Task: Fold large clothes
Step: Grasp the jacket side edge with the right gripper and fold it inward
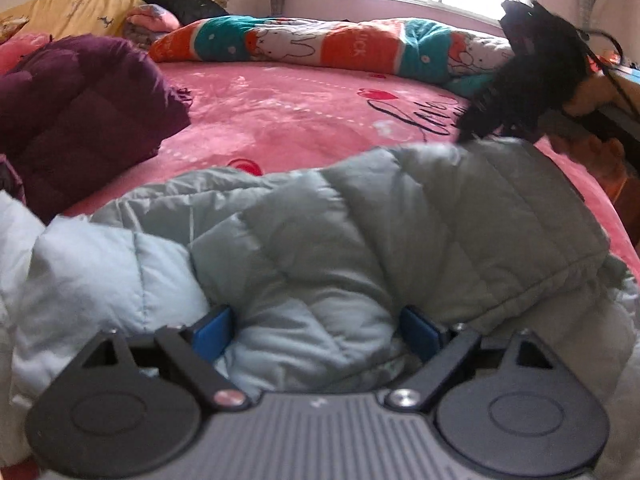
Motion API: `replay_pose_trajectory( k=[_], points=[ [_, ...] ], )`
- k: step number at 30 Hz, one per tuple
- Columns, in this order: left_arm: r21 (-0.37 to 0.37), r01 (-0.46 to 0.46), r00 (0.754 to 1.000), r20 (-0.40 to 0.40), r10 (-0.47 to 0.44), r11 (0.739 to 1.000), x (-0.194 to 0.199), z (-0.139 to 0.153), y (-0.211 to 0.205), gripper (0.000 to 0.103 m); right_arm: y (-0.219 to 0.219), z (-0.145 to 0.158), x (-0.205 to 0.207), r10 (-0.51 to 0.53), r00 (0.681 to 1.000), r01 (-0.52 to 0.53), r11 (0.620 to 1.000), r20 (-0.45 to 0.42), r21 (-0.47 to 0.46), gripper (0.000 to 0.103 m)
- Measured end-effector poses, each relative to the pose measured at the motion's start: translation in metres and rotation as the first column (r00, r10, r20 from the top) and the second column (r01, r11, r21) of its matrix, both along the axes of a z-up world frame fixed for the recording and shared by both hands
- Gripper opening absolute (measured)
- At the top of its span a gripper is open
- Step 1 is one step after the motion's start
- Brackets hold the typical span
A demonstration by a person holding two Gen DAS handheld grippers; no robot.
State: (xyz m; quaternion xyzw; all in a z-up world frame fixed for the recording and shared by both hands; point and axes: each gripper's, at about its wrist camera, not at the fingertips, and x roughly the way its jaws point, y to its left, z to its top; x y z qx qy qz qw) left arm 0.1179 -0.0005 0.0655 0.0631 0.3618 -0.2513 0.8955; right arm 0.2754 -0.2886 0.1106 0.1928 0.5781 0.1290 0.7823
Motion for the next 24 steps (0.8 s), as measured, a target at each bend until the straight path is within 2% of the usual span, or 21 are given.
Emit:
replay_pose_trajectory(
  k=[3,5,10,13,15,16,17,18,19,20,21,22,24],
  points=[
    [-0.006,-0.011,1.000,-0.003,0.011,1.000,0.002,-0.002,0.007,0.091,-0.002,0.003,-0.010,0.054,0.998,-0.059,0.987,-0.038,-0.147,0.039],
    [-0.013,-0.016,1.000,-0.005,0.016,1.000,0.003,-0.003,0.009,0.091,-0.009,0.010,-0.021,0.074,0.996,-0.082,0.963,-0.039,-0.256,0.035],
    [-0.013,-0.018,1.000,-0.005,0.018,1.000,0.004,-0.003,0.011,0.091,-0.030,0.025,-0.052,0.071,0.997,-0.065,0.930,0.004,-0.361,0.029],
    [-0.007,-0.019,1.000,-0.005,0.019,1.000,0.004,-0.003,0.010,0.091,-0.042,0.035,-0.065,0.030,0.997,0.000,0.915,0.070,-0.403,0.026],
    [0.000,-0.027,1.000,-0.007,0.027,1.000,0.006,-0.003,0.010,0.091,-0.046,0.046,-0.073,-0.009,0.992,0.064,0.901,0.129,-0.428,0.027],
    [-0.001,-0.029,1.000,-0.007,0.029,1.000,0.005,-0.003,0.010,0.091,-0.047,0.052,-0.080,-0.030,0.985,0.108,0.876,0.170,-0.470,0.054],
    [-0.005,-0.031,0.999,-0.009,0.031,1.000,0.005,-0.003,0.011,0.091,-0.046,0.060,-0.085,-0.053,0.974,0.164,0.830,0.219,-0.533,0.073],
    [-0.008,-0.033,0.999,-0.009,0.033,0.999,0.005,-0.003,0.011,0.091,-0.045,0.065,-0.089,-0.057,0.961,0.206,0.799,0.270,-0.565,0.088],
    [-0.008,-0.034,0.999,-0.008,0.034,0.999,0.005,-0.003,0.011,0.091,-0.048,0.070,-0.097,-0.066,0.950,0.232,0.804,0.305,-0.548,0.087],
    [-0.006,-0.034,0.999,-0.007,0.034,0.999,0.005,-0.003,0.010,0.091,-0.053,0.073,-0.105,-0.096,0.941,0.252,0.838,0.325,-0.483,0.088],
    [-0.006,-0.036,0.999,-0.007,0.036,0.999,0.006,-0.003,0.010,0.091,-0.058,0.075,-0.114,-0.135,0.932,0.270,0.878,0.336,-0.395,0.092],
    [-0.006,-0.038,0.999,-0.007,0.038,0.999,0.006,-0.003,0.009,0.091,-0.062,0.075,-0.123,-0.174,0.921,0.286,0.911,0.349,-0.299,0.103],
    [-0.008,-0.039,0.999,-0.007,0.039,0.999,0.005,-0.003,0.009,0.091,-0.059,0.063,-0.131,-0.229,0.920,0.287,0.946,0.317,-0.149,0.101]
  ],
)
